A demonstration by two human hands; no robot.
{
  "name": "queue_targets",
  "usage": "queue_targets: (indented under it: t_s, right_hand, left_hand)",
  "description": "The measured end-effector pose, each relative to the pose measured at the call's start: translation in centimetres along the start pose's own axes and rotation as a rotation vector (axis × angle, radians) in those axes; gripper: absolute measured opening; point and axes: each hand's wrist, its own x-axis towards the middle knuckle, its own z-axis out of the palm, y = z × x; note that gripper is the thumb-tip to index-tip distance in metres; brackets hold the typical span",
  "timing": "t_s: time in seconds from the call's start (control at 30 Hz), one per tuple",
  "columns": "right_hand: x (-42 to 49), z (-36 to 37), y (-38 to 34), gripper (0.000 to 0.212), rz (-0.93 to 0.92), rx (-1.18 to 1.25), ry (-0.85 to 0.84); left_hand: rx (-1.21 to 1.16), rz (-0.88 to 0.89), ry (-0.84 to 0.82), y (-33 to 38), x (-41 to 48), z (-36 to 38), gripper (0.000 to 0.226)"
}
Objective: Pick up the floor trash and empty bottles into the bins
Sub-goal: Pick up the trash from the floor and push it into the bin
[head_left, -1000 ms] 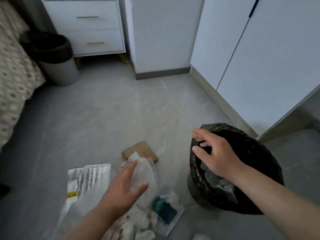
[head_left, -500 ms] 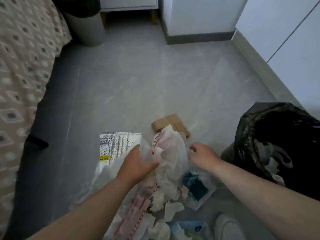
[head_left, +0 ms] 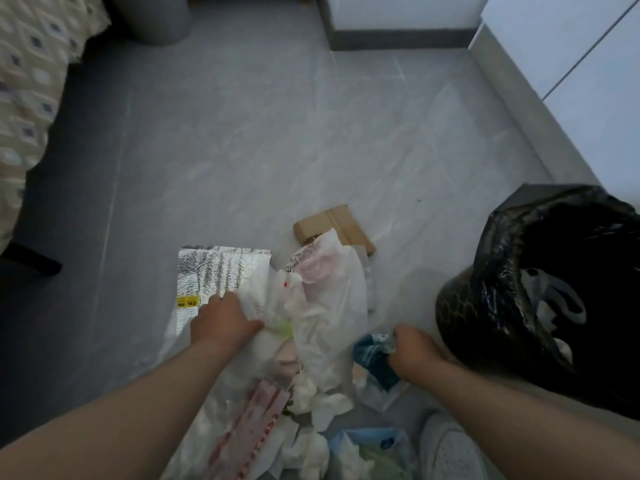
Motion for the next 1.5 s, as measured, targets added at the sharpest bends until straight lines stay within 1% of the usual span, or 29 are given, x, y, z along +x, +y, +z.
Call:
queue_targets:
  t_s: [0.07, 0.1, 0.13, 0.17, 0.2, 0.23, 0.3, 0.37, 0.43, 0.57, 0.7, 0.77, 0.9, 1.03, 1.1, 1.17, 1.27, 1.33, 1.43, 1.5]
  right_hand:
    - [-0.2, 0.0, -0.1, 0.011, -0.022, 0.039, -0.011]
    - [-0.1, 0.0, -0.1, 0.005, -0.033, 0.074, -0.020]
    - [-0.2, -0.1, 0.0, 0.008, -0.040, 0.112, -0.031]
    - [-0.1, -0.2, 0.1, 0.009, -0.052, 0.151, -0.043]
    - [-0.1, -0.4, 0.1, 0.007, -0.063, 0.194, -0.052]
    - [0.0, -0.6, 0.2, 0.009, -0.068, 0.239, -0.059]
    - [0.1, -0.8, 0.2, 0.024, -0.056, 0.334, -0.063]
    - [-0.1, -1.0, -0.2, 0.029, -0.041, 0.392, -0.095]
    - [-0.3, -1.3, -0.4, 0.025, -0.034, 0.408, -0.150]
    - [-1.3, -3.3, -1.1, 0.005, -0.070, 0.406, -0.215]
    - [-2.7, -6.9, -2.3, 0.008, -0.160, 0.353, -0.248]
    - [-3.8, -9.1, -3.0, 0.020, -0.188, 0.384, -0.223]
    - [-6.2, -13.9, -4.2, 0.025, -0.273, 0.505, -0.086]
    - [-9.7, -19.7, -4.2, 0.025, -0.384, 0.623, 0.060]
    - [-11.8, -22.8, -3.0, 0.021, -0.427, 0.711, 0.135]
    - [-13.1, -25.4, -0.9, 0.016, -0.442, 0.799, 0.198]
    - [-14.2, -28.3, 4.4, 0.021, -0.437, 0.888, 0.271]
    - [-14.3, -29.4, 8.9, 0.021, -0.431, 1.012, 0.281]
    - [-14.4, -30.3, 15.4, 0.025, -0.370, 1.275, 0.307]
    - [-14.5, -30.2, 18.8, 0.025, -0.341, 1.426, 0.323]
  left_hand:
    - [-0.118, 0.025, -0.006, -0.4, 0.3, -0.4, 0.050]
    - [-0.196, 0.033, -0.018, -0.6, 0.4, -0.7, 0.037]
    - [-0.250, 0.038, -0.030, -0.8, 0.4, -1.0, 0.025]
    - [-0.296, 0.040, -0.035, -1.0, 0.5, -1.4, 0.018]
    - [-0.358, 0.037, -0.034, -1.3, 0.7, -1.6, 0.018]
    - [-0.442, 0.031, -0.038, -1.5, 0.8, -1.8, 0.021]
    - [-0.603, 0.001, -0.058, -1.9, 0.8, -2.4, 0.022]
    - [-0.705, -0.015, -0.077, -2.4, 0.8, -3.0, 0.015]
    - [-0.778, -0.020, -0.099, -2.8, 0.8, -3.5, 0.012]
    - [-0.925, -0.033, -0.163, -3.0, 0.6, -4.9, 0.014]
    - [-1.025, 0.002, -0.154, -2.3, 0.1, -7.3, 0.018]
    - [-1.081, 0.034, -0.118, -1.9, -0.3, -8.8, 0.017]
    - [-1.178, 0.129, -0.039, -0.3, -2.0, -12.5, 0.016]
    - [-1.241, 0.235, 0.040, 3.2, -4.9, -16.7, 0.017]
    - [-1.252, 0.283, 0.065, 5.9, -6.7, -18.5, 0.013]
    - [-1.292, 0.324, 0.058, 8.8, -8.3, -19.6, 0.014]
    - [-1.338, 0.399, -0.024, 14.4, -10.9, -19.7, 0.014]
    - [-1.346, 0.427, -0.097, 18.9, -12.6, -18.4, 0.012]
    - [-1.365, 0.391, -0.203, 25.7, -15.3, -14.3, 0.016]
    - [-1.349, 0.340, -0.278, 29.9, -17.2, -11.3, 0.013]
